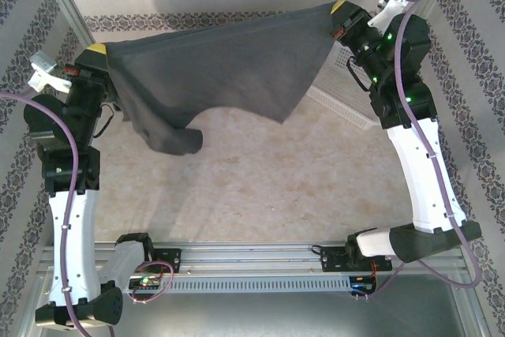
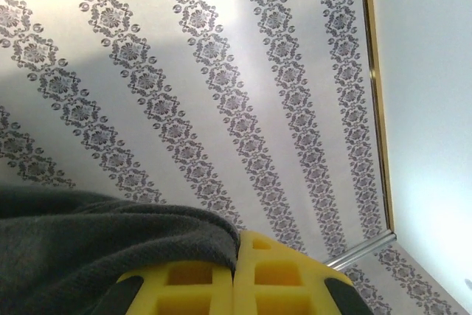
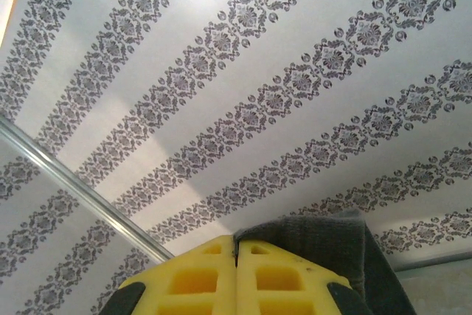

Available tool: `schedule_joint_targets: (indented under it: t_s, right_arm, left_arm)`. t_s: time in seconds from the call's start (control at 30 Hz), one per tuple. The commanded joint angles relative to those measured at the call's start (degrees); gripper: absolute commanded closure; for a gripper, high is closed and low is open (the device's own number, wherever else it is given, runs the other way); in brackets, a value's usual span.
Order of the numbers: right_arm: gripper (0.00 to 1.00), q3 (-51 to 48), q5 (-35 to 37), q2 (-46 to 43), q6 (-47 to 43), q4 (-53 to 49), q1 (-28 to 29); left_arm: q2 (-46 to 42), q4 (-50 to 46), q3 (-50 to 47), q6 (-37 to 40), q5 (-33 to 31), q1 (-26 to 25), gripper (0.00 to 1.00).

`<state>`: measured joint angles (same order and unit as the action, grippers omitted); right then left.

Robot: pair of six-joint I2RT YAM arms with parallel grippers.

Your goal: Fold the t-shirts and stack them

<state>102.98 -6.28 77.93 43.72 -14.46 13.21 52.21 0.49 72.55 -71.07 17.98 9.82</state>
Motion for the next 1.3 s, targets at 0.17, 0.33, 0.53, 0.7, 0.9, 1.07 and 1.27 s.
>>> schedule_joint_targets:
  t_s: [0.17,0.33,0.53,0.7,0.9,1.07,1.27]
  right_arm:
    - [1.00,-2.16,-2.95,7.71,4.75,4.67,-1.51]
    - [1.00,3.26,-6.13,18.41,6.26,6.10,-0.71]
    - [1.00,19.20,-7.74,29.39,7.03,3.75,-1.10]
    - [1.00,27.51,-4.91,30.20,6.10,2.29,-2.28]
    - [1.00,14.59,-2.86,18.93,3.68,3.73,-3.75]
    - [0.96,-20.58,3.34,-0.02,1.22,6.12,-0.30]
    - [0.34,-52.62,3.93,-11.77,9.38,0.69,-0.29]
  left_arm:
    - [8.08,-0.49,-4.34,0.18,-1.84,1.25,1.00]
    - [20.16,1.01,-3.30,3.13,0.57,1.34,1.00]
    - [33.24,2.33,11.18,4.05,2.64,1.90,1.00]
    - [33.80,-1.23,24.82,7.26,-1.17,2.57,1.00]
    - [19.81,-1.78,13.02,7.55,-7.84,2.41,1.00]
    - [-3.22,-8.40,-20.50,0.11,-20.48,-0.93,0.62]
    - [-14.88,-25.39,-37.90,-4.89,-11.53,-1.36,0.44]
